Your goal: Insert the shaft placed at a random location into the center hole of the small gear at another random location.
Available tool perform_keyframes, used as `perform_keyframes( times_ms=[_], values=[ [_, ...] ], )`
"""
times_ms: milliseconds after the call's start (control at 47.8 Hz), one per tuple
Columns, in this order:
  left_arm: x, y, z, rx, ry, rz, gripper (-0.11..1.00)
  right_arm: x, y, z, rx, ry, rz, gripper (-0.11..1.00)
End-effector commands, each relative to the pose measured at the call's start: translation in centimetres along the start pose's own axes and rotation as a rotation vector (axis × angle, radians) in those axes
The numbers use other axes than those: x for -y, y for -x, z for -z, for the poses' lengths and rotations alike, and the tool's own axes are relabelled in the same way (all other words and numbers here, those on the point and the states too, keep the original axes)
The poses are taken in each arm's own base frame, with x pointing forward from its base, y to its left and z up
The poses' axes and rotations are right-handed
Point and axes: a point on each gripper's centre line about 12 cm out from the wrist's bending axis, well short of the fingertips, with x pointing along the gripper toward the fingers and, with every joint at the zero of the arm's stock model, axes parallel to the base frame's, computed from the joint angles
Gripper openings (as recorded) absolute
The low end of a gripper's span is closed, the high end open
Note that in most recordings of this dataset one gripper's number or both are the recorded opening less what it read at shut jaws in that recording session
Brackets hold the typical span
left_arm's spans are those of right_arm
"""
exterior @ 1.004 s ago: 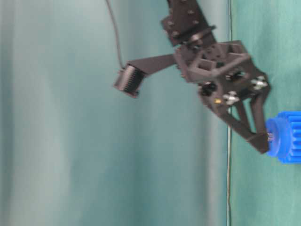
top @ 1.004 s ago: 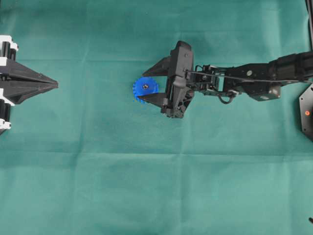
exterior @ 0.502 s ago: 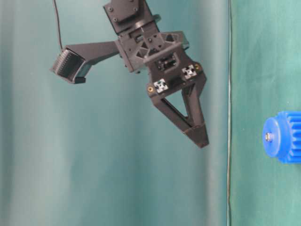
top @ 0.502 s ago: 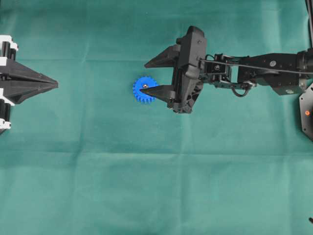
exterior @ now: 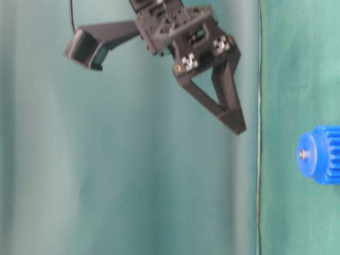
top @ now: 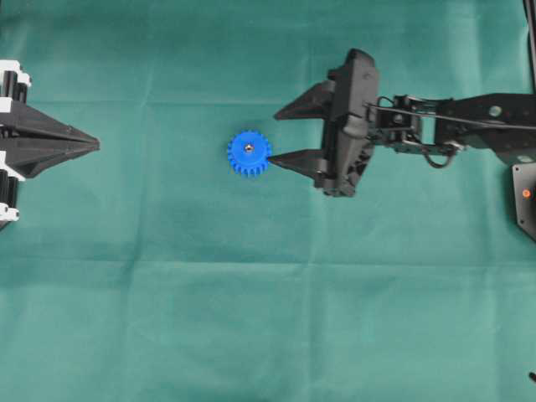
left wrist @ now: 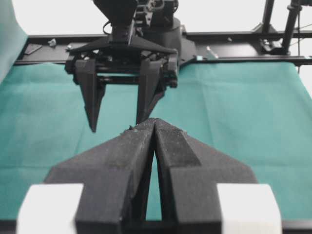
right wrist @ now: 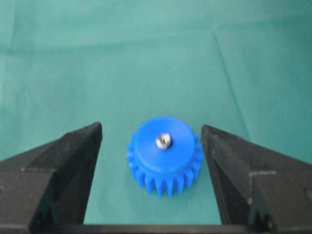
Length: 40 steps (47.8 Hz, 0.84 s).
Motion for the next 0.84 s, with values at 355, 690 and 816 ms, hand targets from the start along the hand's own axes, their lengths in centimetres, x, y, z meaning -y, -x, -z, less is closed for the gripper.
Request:
perform_keyframes(
  times_ms=[355,690,816],
  values=[
    [0.0,-0.2,-0.7,0.020,-0.002,-0.002,0.00,0.3,3.0,0.3,0.025,0.009,0.006,0.80],
    [0.0,-0.2,-0.7,0.018,-0.002,-0.002,0.00,0.3,3.0,0.2,0.029,0.010,0.006,0.80],
    [0.0,-0.2,-0.7,0.018,-0.002,-0.002,0.00,0.3,3.0,0.2,0.029,0.010,0.006,0.80]
  ],
)
